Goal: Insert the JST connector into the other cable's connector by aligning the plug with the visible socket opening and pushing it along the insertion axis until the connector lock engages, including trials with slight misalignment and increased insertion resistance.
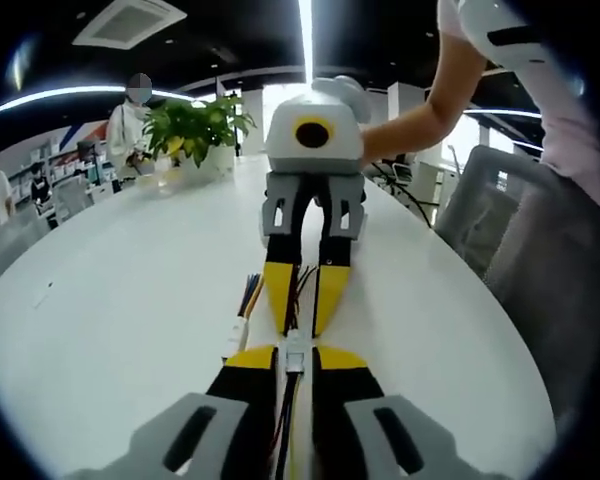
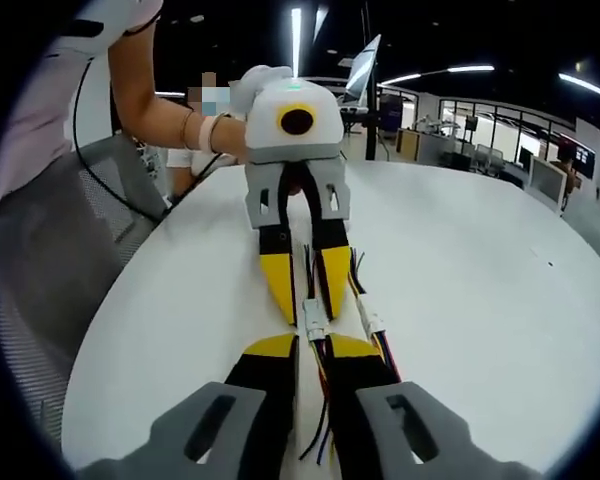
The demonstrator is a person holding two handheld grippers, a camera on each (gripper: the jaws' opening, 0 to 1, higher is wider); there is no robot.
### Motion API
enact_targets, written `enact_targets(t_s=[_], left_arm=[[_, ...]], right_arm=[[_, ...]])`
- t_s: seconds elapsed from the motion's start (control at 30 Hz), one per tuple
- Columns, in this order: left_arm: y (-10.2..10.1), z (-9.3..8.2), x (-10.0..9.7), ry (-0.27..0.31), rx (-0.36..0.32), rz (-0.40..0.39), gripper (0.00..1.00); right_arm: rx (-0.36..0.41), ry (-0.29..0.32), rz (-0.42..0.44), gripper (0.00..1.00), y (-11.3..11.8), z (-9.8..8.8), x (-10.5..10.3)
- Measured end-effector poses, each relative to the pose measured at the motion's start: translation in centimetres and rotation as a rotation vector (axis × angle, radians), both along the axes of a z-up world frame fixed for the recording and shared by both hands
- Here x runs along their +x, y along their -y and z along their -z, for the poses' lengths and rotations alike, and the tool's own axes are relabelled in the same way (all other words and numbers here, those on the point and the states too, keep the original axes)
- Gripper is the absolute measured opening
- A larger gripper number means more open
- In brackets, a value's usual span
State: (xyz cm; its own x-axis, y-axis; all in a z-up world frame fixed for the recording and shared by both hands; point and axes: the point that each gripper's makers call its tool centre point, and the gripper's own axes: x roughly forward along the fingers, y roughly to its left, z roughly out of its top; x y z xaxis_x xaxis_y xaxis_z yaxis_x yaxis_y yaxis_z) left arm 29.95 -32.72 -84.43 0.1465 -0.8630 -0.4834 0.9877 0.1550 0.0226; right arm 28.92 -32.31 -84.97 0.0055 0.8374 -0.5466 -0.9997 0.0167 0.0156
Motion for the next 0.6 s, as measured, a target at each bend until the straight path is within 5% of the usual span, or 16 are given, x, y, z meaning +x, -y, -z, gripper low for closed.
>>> enact_targets(t_s=[0.2, 0.6], left_arm=[[0.0, -0.7, -0.2, -0.016, -0.001, -0.023, 0.15], [0.0, -2.0, -0.5, -0.026, 0.002, -0.054, 0.23]], right_arm=[[-0.013, -0.009, 0.034, 0.19, 0.1, -0.1, 0.0], [0.031, -0.023, 0.092, 0.23, -0.1, -1.8, -0.5]])
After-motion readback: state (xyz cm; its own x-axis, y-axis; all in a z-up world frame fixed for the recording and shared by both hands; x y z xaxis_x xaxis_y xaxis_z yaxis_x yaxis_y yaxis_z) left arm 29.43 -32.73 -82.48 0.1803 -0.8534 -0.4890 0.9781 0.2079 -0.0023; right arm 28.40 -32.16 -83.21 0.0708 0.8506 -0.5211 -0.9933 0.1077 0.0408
